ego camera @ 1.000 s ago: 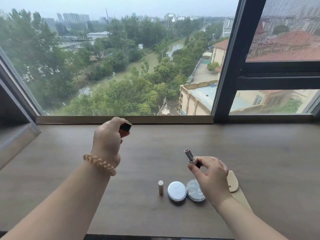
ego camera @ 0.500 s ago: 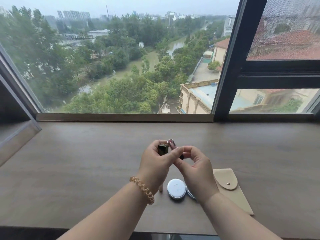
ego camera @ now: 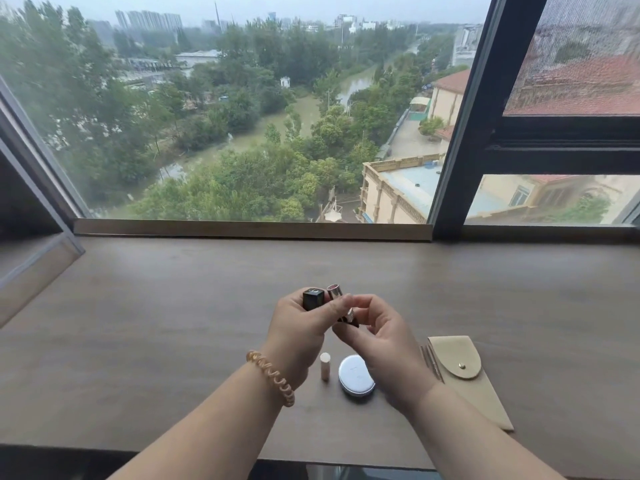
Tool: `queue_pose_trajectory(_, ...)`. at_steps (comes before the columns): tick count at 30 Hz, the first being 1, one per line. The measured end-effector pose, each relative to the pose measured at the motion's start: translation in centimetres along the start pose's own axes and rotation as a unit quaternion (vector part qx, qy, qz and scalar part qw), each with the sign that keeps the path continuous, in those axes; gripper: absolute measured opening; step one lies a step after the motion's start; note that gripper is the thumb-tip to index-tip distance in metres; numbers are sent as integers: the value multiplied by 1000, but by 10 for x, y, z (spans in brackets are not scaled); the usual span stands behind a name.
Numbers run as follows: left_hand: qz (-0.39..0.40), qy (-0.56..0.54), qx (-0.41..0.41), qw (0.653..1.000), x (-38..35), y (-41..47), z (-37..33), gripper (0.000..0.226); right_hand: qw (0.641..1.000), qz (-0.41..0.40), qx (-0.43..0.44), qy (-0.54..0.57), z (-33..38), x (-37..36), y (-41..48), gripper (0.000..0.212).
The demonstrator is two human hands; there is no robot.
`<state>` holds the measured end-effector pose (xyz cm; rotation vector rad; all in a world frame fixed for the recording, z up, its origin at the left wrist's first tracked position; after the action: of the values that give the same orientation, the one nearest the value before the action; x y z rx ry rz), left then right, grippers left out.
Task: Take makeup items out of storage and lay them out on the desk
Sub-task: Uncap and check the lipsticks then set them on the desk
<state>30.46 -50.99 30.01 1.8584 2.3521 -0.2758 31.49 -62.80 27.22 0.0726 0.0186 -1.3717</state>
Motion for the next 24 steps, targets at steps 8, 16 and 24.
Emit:
queue_pose_trajectory(8,0,-22,11,1000,15,2,3,12,999,46,-27,11,-5,-21,0,54)
queue_pose_trajectory(16,6,5,28,1000,33,9,13,11,994,65,-45,79,-12,-28,2,46)
queue_pose_trajectory(24,-30,72,24,997,53,15,35,6,996,39,-56,-61,-39,-25,7,61)
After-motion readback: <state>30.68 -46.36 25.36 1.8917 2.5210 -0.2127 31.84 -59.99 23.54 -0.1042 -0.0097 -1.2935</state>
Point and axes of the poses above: each hand's wrist, its own y-axis towards the middle knuckle, its own x-axis out of the back of the hand, z = x × y, the point moved 7 cm from there along y, towards the middle knuckle, and after that the axes turned 4 degrees about -z, right-handed, at the moved point
